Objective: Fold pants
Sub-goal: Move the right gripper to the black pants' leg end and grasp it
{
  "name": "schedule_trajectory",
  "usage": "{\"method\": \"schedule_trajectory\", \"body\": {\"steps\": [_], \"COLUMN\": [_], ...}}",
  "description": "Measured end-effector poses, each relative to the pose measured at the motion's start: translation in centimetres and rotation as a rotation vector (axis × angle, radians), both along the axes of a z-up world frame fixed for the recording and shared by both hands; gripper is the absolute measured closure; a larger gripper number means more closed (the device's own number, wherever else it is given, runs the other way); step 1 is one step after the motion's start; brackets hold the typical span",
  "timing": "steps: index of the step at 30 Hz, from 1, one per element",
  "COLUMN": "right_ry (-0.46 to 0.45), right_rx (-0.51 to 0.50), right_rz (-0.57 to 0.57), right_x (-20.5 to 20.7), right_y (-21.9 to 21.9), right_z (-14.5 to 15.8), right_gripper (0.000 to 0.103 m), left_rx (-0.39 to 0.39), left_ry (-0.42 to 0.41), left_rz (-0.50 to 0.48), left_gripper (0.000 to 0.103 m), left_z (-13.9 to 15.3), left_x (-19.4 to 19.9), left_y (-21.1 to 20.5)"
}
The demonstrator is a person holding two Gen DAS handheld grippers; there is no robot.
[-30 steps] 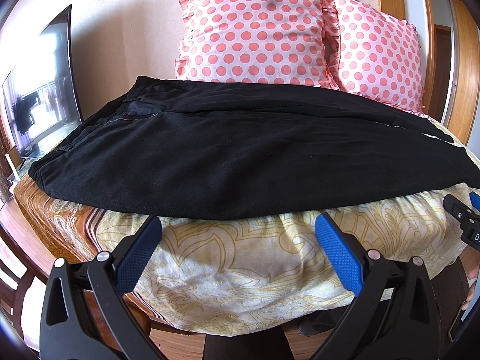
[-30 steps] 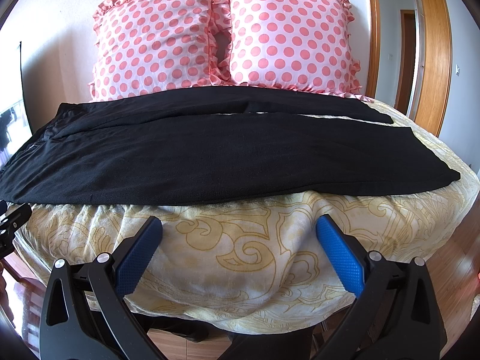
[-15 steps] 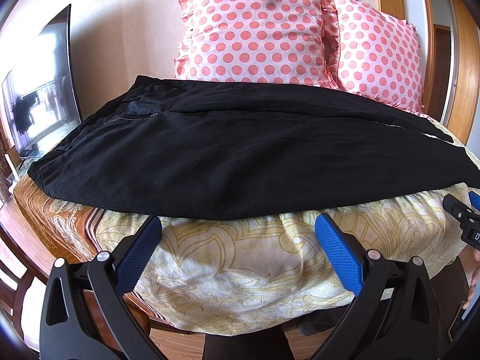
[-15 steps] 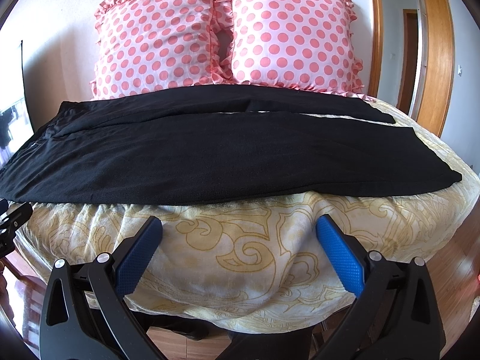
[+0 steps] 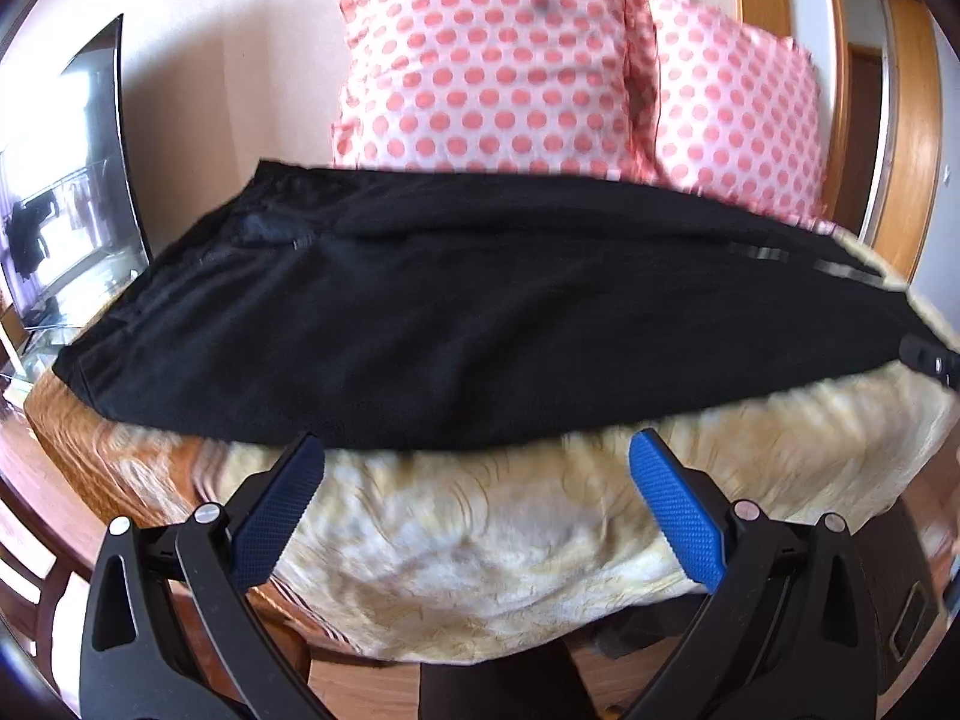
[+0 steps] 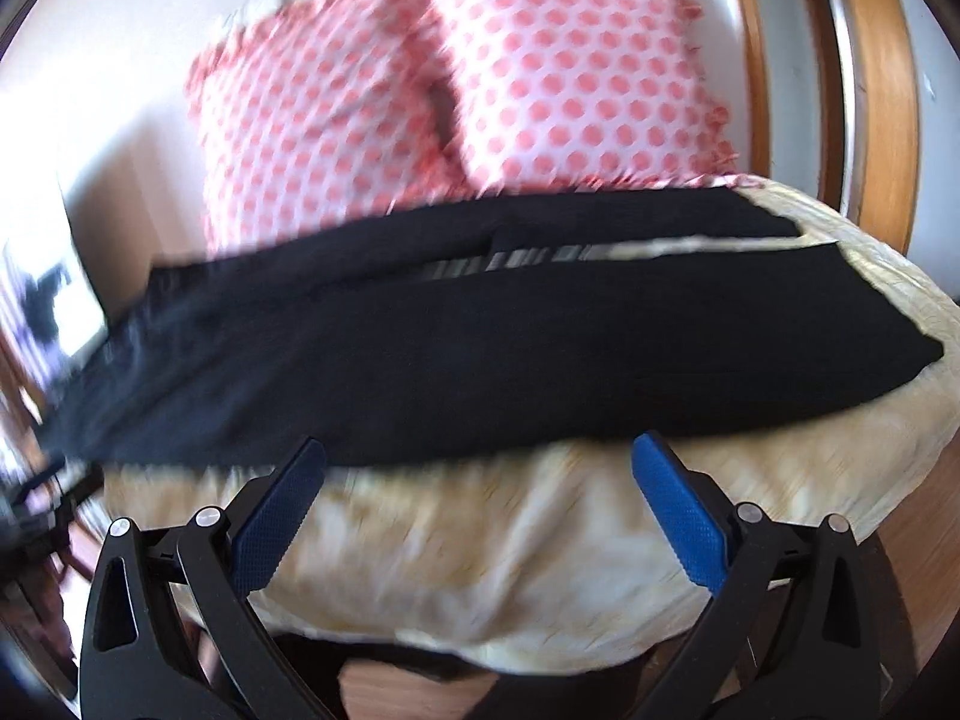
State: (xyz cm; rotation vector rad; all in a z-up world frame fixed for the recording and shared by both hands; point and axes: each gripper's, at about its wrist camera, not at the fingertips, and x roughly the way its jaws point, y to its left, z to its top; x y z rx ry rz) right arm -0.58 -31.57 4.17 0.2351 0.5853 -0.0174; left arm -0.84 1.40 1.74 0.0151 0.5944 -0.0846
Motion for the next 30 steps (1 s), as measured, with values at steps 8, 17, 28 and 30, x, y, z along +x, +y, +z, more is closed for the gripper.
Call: {"method": "schedule_trajectory", "body": {"steps": [8, 17, 28, 30], "right_ry": [-0.023, 0.217, 0.421, 0.445], "right_rx": [0.097, 0.062, 0.132, 0.114], "right_rz": [-0.197, -0.551, -0.791, -0.804], "right_x": [9.4, 27.9, 37.1, 37.9], "right_y": [-9.2, -19.7, -24.5, -24.1], "right_z": [7.9, 5.6, -1.5, -2.1], "right_gripper": [0.001, 0.015, 0.039, 0.039], "left_rx": [-0.147, -0.072, -0.174, -0.181], "left_ry": [-0.037, -0.098, -0.068, -0.057], "left_rz": [0.021, 0.088, 0.080, 0.052], "left_gripper": [0.002, 0.002, 0.002, 0.002], "left_z": [4.0, 4.6, 3.1, 3.0], "left_x": [3.6, 8.2, 11.4, 11.5], "left_y": [1.8, -0.2, 0.7, 0.7]}}
